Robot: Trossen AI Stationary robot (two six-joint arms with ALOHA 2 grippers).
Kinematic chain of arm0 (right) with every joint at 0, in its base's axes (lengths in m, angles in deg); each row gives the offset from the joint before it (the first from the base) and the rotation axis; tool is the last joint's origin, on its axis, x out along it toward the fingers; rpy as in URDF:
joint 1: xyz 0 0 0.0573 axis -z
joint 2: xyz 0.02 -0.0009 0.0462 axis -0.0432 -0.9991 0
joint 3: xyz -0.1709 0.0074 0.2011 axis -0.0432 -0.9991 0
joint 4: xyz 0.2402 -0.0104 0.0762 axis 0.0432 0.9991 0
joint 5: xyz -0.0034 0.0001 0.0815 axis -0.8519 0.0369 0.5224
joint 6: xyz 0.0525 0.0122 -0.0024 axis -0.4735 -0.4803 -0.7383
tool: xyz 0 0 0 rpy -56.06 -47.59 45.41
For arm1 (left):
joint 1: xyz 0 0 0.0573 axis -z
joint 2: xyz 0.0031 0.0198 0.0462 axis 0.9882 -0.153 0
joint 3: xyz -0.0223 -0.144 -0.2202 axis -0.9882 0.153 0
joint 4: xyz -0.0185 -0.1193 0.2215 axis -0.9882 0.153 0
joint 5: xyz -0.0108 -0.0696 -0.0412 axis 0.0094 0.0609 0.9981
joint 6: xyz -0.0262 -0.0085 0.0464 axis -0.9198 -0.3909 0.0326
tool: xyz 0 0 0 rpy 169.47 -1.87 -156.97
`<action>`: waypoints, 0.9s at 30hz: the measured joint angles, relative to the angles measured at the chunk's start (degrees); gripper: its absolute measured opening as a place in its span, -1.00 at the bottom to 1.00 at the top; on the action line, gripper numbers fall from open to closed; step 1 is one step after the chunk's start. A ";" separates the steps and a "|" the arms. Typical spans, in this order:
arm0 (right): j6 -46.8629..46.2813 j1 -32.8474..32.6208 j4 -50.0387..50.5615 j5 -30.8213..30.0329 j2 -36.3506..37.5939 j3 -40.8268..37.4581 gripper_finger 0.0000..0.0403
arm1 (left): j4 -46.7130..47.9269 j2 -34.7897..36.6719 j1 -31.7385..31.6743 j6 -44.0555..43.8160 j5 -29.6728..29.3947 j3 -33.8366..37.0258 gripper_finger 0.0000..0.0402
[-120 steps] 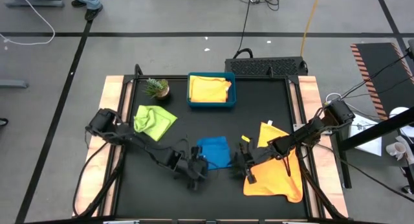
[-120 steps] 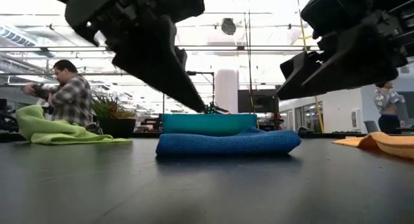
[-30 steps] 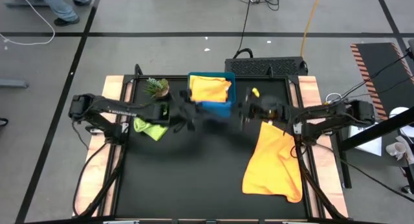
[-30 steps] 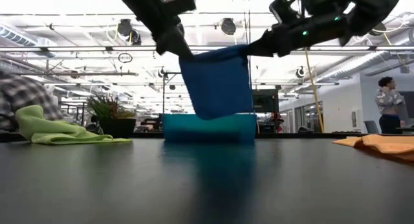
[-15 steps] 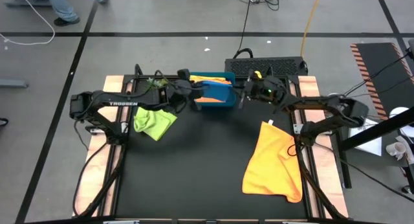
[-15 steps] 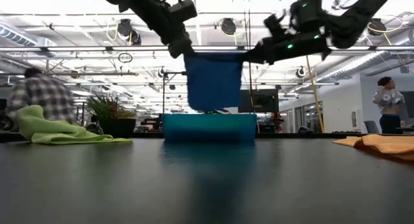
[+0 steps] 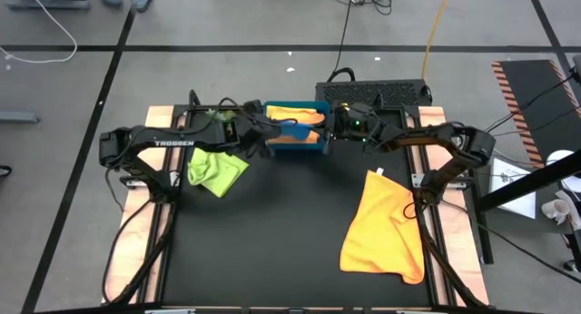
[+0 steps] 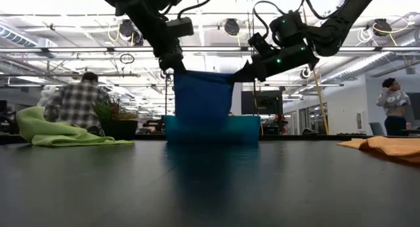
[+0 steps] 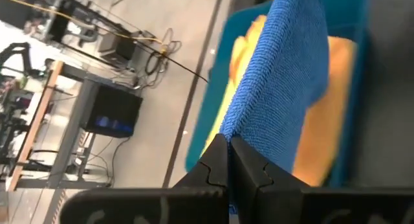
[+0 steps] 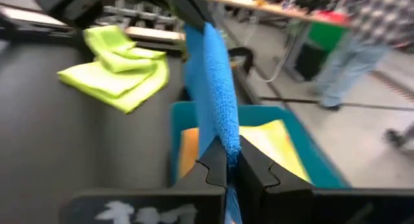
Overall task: Fold microfiber towels
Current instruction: Put the folded blue microfiber cloth into the blue bin
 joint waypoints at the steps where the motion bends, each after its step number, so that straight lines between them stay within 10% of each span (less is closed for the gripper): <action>1: -0.39 -0.43 0.66 0.98 0.15 0.00 -1.00 | 0.85 0.02 0.57 -0.13 0.12 0.00 -1.00; 10: -3.52 -3.79 6.32 3.52 1.74 -0.09 -1.00 | 6.52 0.08 3.61 -3.08 3.18 0.00 -1.00; 27: -5.76 7.78 3.86 1.60 -5.43 0.16 -1.00 | -7.18 -12.08 -14.16 -0.34 24.20 -0.33 -1.00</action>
